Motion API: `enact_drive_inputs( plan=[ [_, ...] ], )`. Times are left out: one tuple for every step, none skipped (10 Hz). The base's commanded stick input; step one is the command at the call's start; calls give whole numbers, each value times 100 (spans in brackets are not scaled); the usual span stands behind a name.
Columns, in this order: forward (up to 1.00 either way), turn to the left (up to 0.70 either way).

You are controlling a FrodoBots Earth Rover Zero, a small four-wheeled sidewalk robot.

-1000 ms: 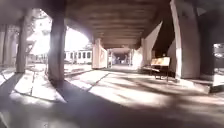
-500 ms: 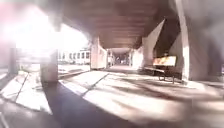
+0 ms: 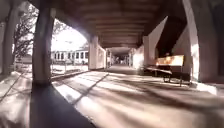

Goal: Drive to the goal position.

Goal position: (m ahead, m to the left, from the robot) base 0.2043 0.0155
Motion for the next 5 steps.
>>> enact_drive_inputs(
  plan=[
    [85, 0],
    [85, 0],
    [85, 0],
    [85, 0],
    [85, 0]
  ],
)
